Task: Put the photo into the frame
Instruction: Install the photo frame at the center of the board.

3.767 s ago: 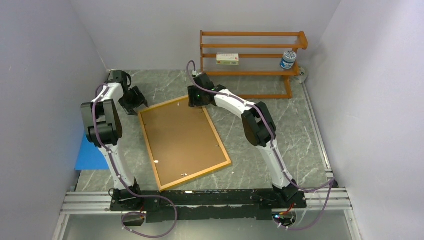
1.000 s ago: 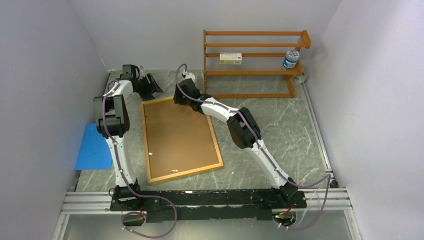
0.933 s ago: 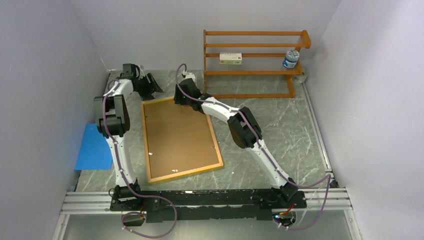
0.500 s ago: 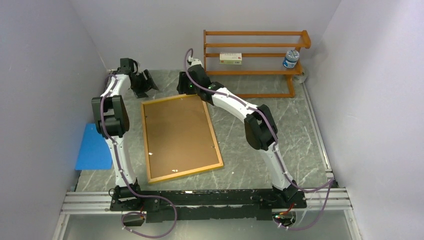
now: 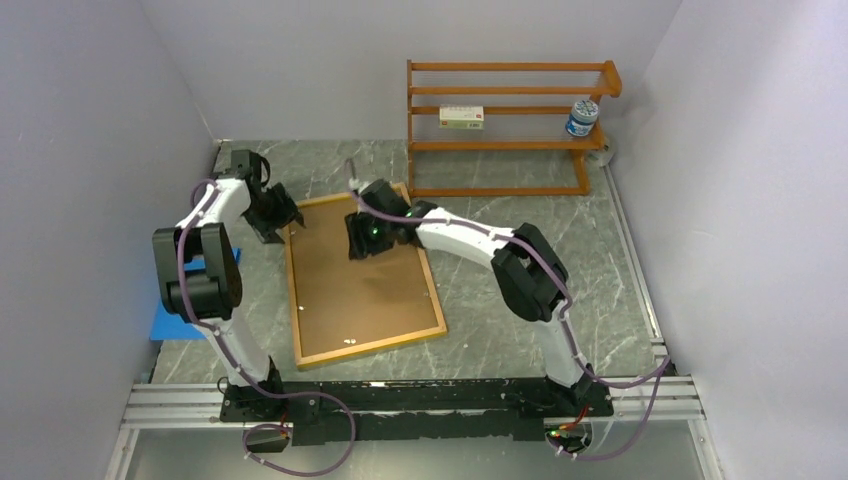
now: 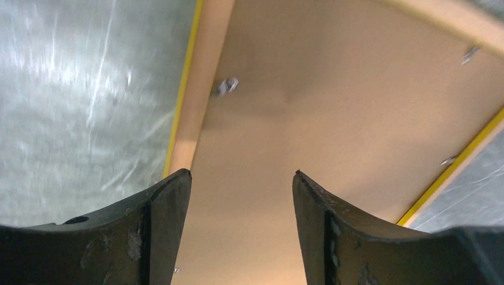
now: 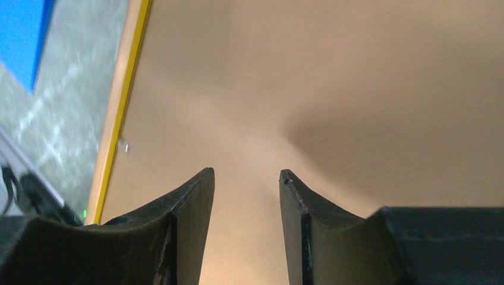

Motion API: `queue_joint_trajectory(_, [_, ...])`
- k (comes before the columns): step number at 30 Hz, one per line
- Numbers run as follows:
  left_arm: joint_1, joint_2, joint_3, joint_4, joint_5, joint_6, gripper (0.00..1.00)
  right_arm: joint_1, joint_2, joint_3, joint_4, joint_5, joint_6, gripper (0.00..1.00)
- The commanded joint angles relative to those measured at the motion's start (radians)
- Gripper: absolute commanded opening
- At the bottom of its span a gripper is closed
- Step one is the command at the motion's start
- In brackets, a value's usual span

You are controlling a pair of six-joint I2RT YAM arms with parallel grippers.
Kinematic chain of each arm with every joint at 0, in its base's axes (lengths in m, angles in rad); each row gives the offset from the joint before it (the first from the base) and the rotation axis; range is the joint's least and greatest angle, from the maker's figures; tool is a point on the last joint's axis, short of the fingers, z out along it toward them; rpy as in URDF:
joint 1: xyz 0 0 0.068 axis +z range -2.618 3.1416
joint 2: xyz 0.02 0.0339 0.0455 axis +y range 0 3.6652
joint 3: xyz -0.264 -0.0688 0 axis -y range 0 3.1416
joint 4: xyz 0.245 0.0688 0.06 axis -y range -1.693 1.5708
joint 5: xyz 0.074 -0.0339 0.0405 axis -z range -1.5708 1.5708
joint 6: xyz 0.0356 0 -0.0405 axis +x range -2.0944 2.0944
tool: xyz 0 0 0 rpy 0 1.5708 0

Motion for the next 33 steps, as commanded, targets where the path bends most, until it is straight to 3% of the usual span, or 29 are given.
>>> queue_joint_trajectory(1, [0.002,-0.119,-0.170,0.004,-0.018,-0.026,0.67,0.112,-0.057,-0.047,-0.050,-0.117,-0.060,0.46])
queue_joint_trajectory(6, [0.002,-0.205,-0.284,0.006,-0.037,-0.011,0.63,0.192,-0.049,-0.103,-0.077,-0.188,-0.102,0.41])
queue_joint_trajectory(17, [0.002,-0.235,-0.353,-0.066,-0.138,-0.024,0.56,0.275,-0.031,-0.128,-0.120,-0.201,-0.141,0.41])
queue_joint_trajectory(22, [0.002,-0.201,-0.345,-0.098,-0.166,-0.043,0.48,0.298,-0.002,-0.106,-0.142,-0.208,-0.141,0.39])
queue_joint_trajectory(27, [0.002,-0.162,-0.344,-0.123,-0.209,-0.049,0.48,0.308,-0.002,-0.123,-0.142,-0.212,-0.130,0.39])
queue_joint_trajectory(33, [0.002,-0.144,-0.353,-0.103,-0.177,-0.054,0.42,0.313,0.000,-0.139,-0.147,-0.249,-0.147,0.39])
